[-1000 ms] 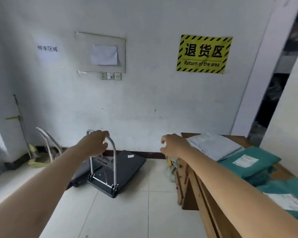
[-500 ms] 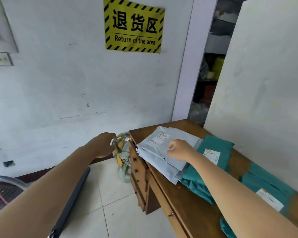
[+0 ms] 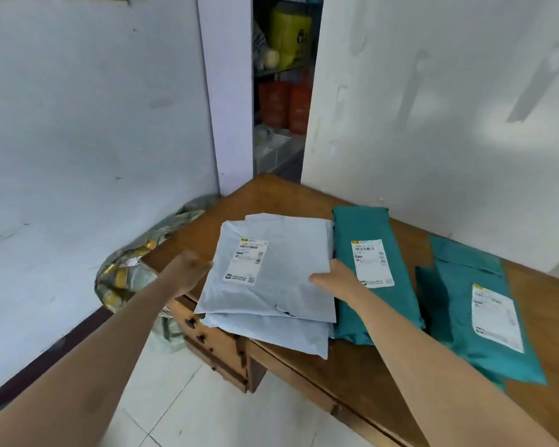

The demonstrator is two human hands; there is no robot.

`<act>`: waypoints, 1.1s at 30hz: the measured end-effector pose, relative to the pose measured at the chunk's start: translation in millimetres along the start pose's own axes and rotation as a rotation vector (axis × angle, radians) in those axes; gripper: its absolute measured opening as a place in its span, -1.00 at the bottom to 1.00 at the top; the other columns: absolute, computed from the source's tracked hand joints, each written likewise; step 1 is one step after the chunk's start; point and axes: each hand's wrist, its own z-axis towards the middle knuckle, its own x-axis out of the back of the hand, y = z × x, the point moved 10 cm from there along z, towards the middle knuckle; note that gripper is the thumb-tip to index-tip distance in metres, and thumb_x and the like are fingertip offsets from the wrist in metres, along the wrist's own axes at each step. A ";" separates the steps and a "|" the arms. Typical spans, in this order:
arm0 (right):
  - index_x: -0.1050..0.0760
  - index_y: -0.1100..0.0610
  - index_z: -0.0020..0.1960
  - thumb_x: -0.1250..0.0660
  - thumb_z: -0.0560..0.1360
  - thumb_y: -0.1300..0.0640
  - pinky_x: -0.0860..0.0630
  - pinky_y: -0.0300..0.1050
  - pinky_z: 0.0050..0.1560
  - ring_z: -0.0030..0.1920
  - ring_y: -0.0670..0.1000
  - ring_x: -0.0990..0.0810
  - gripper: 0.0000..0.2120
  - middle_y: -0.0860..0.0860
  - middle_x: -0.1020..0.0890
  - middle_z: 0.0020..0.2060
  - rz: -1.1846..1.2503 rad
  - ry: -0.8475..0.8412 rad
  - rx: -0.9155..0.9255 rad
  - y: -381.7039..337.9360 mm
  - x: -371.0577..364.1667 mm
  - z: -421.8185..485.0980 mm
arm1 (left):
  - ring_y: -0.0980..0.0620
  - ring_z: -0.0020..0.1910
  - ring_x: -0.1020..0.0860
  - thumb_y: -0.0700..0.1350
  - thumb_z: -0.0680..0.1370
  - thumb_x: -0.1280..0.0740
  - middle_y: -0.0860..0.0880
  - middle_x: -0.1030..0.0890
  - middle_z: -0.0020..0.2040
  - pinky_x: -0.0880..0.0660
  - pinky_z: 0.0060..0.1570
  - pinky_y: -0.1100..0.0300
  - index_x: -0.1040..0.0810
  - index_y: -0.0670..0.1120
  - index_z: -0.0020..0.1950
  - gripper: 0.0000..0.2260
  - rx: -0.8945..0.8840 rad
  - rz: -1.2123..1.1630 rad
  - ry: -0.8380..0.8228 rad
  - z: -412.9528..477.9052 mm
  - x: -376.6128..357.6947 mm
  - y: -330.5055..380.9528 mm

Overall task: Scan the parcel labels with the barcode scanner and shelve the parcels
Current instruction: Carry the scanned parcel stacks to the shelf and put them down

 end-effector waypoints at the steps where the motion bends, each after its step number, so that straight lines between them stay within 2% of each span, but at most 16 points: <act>1: -0.53 0.20 0.17 -0.40 0.42 0.14 -0.54 -0.02 0.13 0.11 0.08 -0.59 -0.66 0.07 -0.64 0.12 0.055 0.011 -0.032 5.1 -3.5 4.7 | -0.23 0.18 -0.51 0.03 0.58 -0.26 -0.30 -0.53 0.18 -0.42 0.19 -0.06 -0.45 -0.32 0.18 -0.58 0.030 -0.028 -0.042 18.8 -10.1 -10.6; 3: -0.45 0.16 0.11 -0.42 0.45 0.15 -0.45 -0.13 0.08 0.10 0.01 -0.52 -0.72 -0.07 -0.57 0.01 0.144 0.024 -0.096 13.7 -9.4 13.3 | -0.26 0.23 -0.49 0.15 0.54 -0.26 -0.28 -0.50 0.27 -0.44 0.20 -0.09 -0.38 -0.33 0.30 -0.41 0.120 -0.112 -0.146 60.2 -38.4 -38.3; 5: -0.39 0.19 0.23 -0.43 0.45 0.11 -0.39 -0.16 0.07 0.16 0.04 -0.49 -0.59 -0.03 -0.52 0.04 0.223 0.045 -0.164 26.2 -13.3 27.4 | -0.23 0.17 -0.53 0.21 0.48 -0.31 -0.22 -0.52 0.26 -0.50 0.16 -0.08 -0.37 -0.30 0.35 -0.32 0.218 -0.241 -0.209 88.0 -65.5 -59.3; 7: -0.35 0.23 0.32 -0.46 0.43 0.06 -0.42 -0.15 0.09 0.17 0.05 -0.51 -0.44 0.06 -0.52 0.20 0.294 0.041 -0.217 39.9 -21.5 41.9 | -0.18 0.03 -0.58 0.16 0.47 -0.37 -0.17 -0.60 0.13 -0.52 0.07 0.00 -0.47 -0.28 0.26 -0.43 0.280 -0.343 -0.240 80.7 -79.5 -49.6; 10: -0.36 0.21 0.32 -0.50 0.38 0.02 -0.46 -0.12 0.11 0.10 0.03 -0.55 -0.39 0.06 -0.56 0.21 0.461 0.023 -0.283 58.3 -42.9 60.2 | -0.14 -0.11 -0.64 0.05 0.45 -0.44 -0.14 -0.69 -0.08 -0.54 0.00 0.05 -0.60 -0.21 0.10 -0.62 0.314 -0.508 -0.321 75.8 -106.7 -45.6; 13: -0.41 0.16 0.26 -0.51 0.34 -0.09 -0.48 -0.07 0.16 0.05 0.02 -0.58 -0.40 0.02 -0.60 0.06 0.703 -0.007 -0.362 67.3 -65.5 71.0 | -0.11 -0.18 -0.67 0.01 0.45 -0.43 -0.16 -0.71 -0.10 -0.57 -0.05 0.04 -0.63 -0.15 0.04 -0.72 0.366 -0.655 -0.440 73.3 -125.6 -44.2; 16: -0.47 0.09 0.29 -0.52 0.21 -0.26 -0.45 0.03 0.29 0.12 0.06 -0.60 -0.23 0.03 -0.63 0.13 0.887 0.008 -0.429 76.5 -77.3 81.6 | -0.09 -0.24 -0.69 -0.01 0.46 -0.40 -0.17 -0.71 -0.08 -0.58 -0.09 0.05 -0.63 -0.11 0.05 -0.76 0.372 -0.741 -0.494 84.9 -132.8 -38.6; 19: -0.48 0.07 0.31 -0.56 0.04 -0.34 -0.47 0.05 0.28 0.12 0.07 -0.62 -0.06 0.03 -0.65 0.13 0.914 0.053 -0.461 87.4 -78.4 91.7 | -0.07 -0.34 -0.68 -0.03 0.50 -0.36 -0.14 -0.72 -0.20 -0.61 -0.33 0.14 -0.61 -0.12 -0.01 -0.82 0.403 -0.804 -0.539 95.9 -138.5 -30.1; 20: -0.50 0.08 0.29 -0.57 0.05 -0.33 -0.48 0.05 0.27 0.11 0.08 -0.63 -0.09 0.04 -0.67 0.11 0.920 0.054 -0.467 88.1 -78.7 94.3 | -0.07 -0.36 -0.68 -0.04 0.51 -0.35 -0.14 -0.72 -0.22 -0.60 -0.37 0.15 -0.61 -0.12 -0.01 -0.82 0.413 -0.809 -0.556 98.9 -140.7 -27.6; 23: -0.58 0.10 0.16 -0.52 0.26 -0.19 -0.52 0.00 0.18 0.06 0.11 -0.65 -0.43 0.09 -0.70 0.02 0.929 0.019 -0.484 81.8 -80.0 98.0 | -0.07 -0.36 -0.68 -0.04 0.50 -0.35 -0.15 -0.71 -0.20 -0.62 -0.36 0.13 -0.61 -0.13 0.02 -0.80 0.405 -0.826 -0.616 110.7 -149.4 -21.6; 25: -0.59 0.10 0.13 -0.50 0.32 -0.15 -0.54 -0.02 0.13 0.06 0.11 -0.65 -0.51 0.10 -0.70 0.01 0.935 0.004 -0.501 81.9 -82.0 101.6 | -0.07 -0.36 -0.68 -0.04 0.50 -0.35 -0.15 -0.71 -0.19 -0.62 -0.36 0.14 -0.61 -0.13 0.01 -0.80 0.416 -0.828 -0.646 117.9 -153.0 -21.3; 29: -0.59 0.13 0.15 -0.55 0.24 -0.14 -0.51 0.06 0.23 0.05 0.13 -0.66 -0.42 0.12 -0.71 0.01 0.963 0.044 -0.534 78.1 -87.5 103.3 | -0.05 -0.35 -0.68 -0.11 0.51 -0.33 -0.14 -0.72 -0.19 -0.62 -0.39 0.15 -0.61 -0.14 0.02 -0.84 0.383 -0.840 -0.718 130.7 -149.7 -10.7; 31: -0.58 0.14 0.15 -0.60 0.14 -0.15 -0.52 0.08 0.22 0.05 0.14 -0.66 -0.33 0.12 -0.71 0.02 0.988 0.088 -0.541 71.9 -90.4 105.5 | -0.06 -0.35 -0.68 -0.12 0.39 -0.40 -0.15 -0.72 -0.18 -0.62 -0.38 0.14 -0.66 -0.15 -0.07 -0.83 0.354 -0.833 -0.750 138.6 -139.1 -4.6; 33: -0.59 0.14 0.13 -0.61 0.11 -0.13 -0.52 0.10 0.22 0.06 0.15 -0.65 -0.33 0.13 -0.70 0.03 1.031 0.099 -0.517 54.3 -93.0 110.9 | -0.08 -0.31 -0.69 -0.10 0.32 -0.43 -0.18 -0.71 -0.11 -0.63 -0.36 0.12 -0.69 -0.15 -0.10 -0.78 0.320 -0.815 -0.742 150.4 -119.6 -0.7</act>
